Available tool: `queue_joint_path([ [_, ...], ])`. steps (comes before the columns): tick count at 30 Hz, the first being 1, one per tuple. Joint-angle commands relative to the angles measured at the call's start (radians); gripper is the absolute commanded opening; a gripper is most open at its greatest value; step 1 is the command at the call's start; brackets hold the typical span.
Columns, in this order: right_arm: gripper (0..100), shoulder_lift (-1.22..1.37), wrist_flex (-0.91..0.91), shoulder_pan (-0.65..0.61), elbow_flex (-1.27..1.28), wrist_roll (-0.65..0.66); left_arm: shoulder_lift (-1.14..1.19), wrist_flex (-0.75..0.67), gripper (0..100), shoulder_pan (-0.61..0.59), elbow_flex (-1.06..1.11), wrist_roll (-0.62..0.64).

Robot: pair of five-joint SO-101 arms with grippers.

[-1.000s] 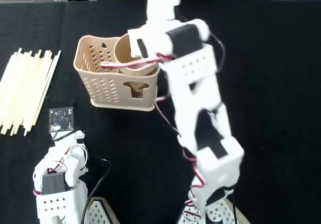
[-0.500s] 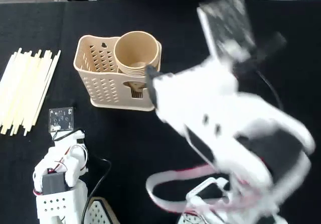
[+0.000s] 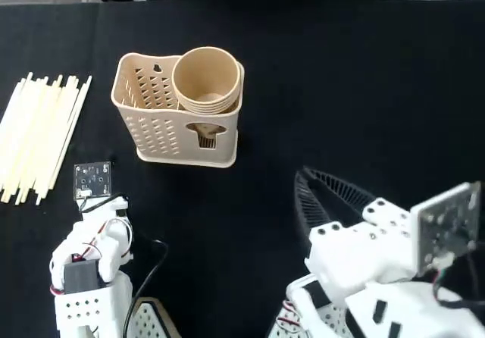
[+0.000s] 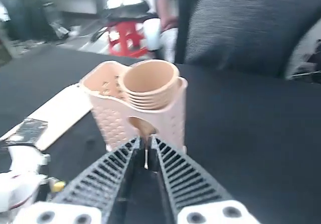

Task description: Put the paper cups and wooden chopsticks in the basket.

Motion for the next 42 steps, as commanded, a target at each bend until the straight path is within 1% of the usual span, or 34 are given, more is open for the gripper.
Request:
queue_joint_path([
  [1,1.2,-0.183,-0.155,0.080,0.311,0.002,-0.002,0.000,5,0.001,0.019,-0.002],
  [3,1.2,-0.271,-0.239,0.095,0.469,-0.005,-0.002,0.000,5,0.001,0.019,-0.002],
  [7,1.2,-0.394,-0.308,0.130,0.682,0.043,-0.002,0.000,5,0.002,0.019,-0.002],
  [9,1.2,-0.426,-0.338,0.169,0.722,0.081,-0.002,0.000,5,0.002,0.019,-0.002],
  [14,1.4,-0.450,-0.414,0.259,0.842,0.127,-0.002,0.000,5,0.005,0.019,-0.003],
  [18,1.3,-0.450,-0.577,0.315,1.059,0.149,-0.002,0.000,5,0.004,0.019,-0.002],
  [23,1.3,-0.450,-0.813,0.324,1.340,0.147,-0.002,0.000,5,0.005,0.019,-0.002],
  [26,1.3,-0.450,-0.835,0.321,1.420,0.146,-0.002,0.000,5,-0.001,0.019,-0.002],
  [30,1.3,-0.447,-0.830,0.318,1.442,0.144,-0.002,0.000,6,0.018,0.018,-0.008],
  [33,1.3,-0.450,-0.801,0.313,1.442,0.144,-0.002,0.005,6,-0.033,-0.022,-0.008],
  [35,1.4,-0.450,-0.790,0.281,1.442,0.144,-0.002,0.008,6,-0.096,-0.087,-0.008],
  [36,1.4,-0.443,-0.789,0.264,1.442,0.144,-0.002,0.009,6,-0.124,-0.131,-0.026],
  [37,1.4,-0.443,-0.775,0.247,1.442,0.149,-0.002,0.011,6,-0.156,-0.185,-0.077],
  [40,1.5,-0.450,-0.729,0.216,1.442,0.152,-0.002,-0.006,6,-0.263,-0.360,-0.302],
  [41,1.5,-0.450,-0.726,0.216,1.442,0.152,-0.002,-0.020,6,-0.285,-0.417,-0.334],
  [42,1.5,-0.450,-0.726,0.216,1.442,0.152,0.000,-0.052,5,-0.300,-0.461,-0.339],
])
